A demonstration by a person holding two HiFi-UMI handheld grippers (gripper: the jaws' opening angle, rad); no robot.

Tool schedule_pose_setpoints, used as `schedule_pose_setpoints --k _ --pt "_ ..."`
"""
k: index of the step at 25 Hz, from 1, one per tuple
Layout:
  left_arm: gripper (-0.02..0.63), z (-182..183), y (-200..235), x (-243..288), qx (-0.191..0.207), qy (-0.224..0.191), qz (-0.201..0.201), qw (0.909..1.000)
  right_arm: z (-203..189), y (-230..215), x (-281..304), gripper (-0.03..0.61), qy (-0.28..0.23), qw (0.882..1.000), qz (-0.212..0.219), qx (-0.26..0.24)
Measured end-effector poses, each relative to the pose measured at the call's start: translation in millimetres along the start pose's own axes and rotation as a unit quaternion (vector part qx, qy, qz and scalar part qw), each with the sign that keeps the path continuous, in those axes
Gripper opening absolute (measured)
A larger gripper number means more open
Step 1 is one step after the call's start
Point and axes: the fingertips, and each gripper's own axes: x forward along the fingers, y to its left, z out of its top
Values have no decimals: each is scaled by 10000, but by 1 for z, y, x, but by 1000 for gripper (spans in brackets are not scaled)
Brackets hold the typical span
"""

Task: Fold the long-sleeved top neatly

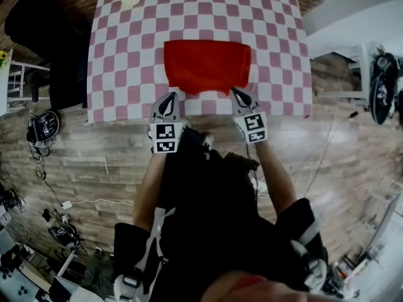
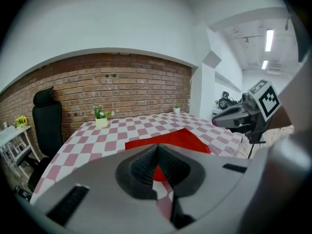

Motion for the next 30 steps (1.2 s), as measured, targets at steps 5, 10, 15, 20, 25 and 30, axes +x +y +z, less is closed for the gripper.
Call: schedule_pose_setpoints --k 5,10,15,20,25,30 --pt "8 -3 23 14 -281 123 -77 9995 30 12 31 9 270 9988 257 -309" --pt "8 -9 41 27 -363 261 -138 9989 61 19 69 9 230 9969 488 -576" --pt "8 -12 51 32 -638 273 -152 9975 88 30 107 9 164 9922 873 -872" --pt "8 -28 55 48 -805 486 -22 9956 102 38 146 9 362 9797 1409 -1381" --pt "8 -35 55 67 -1098 682 127 9915 108 45 184 9 402 9674 1946 -1569" --pt "8 -46 59 84 -1345 860 301 9867 108 54 220 9 434 9555 2430 -1614"
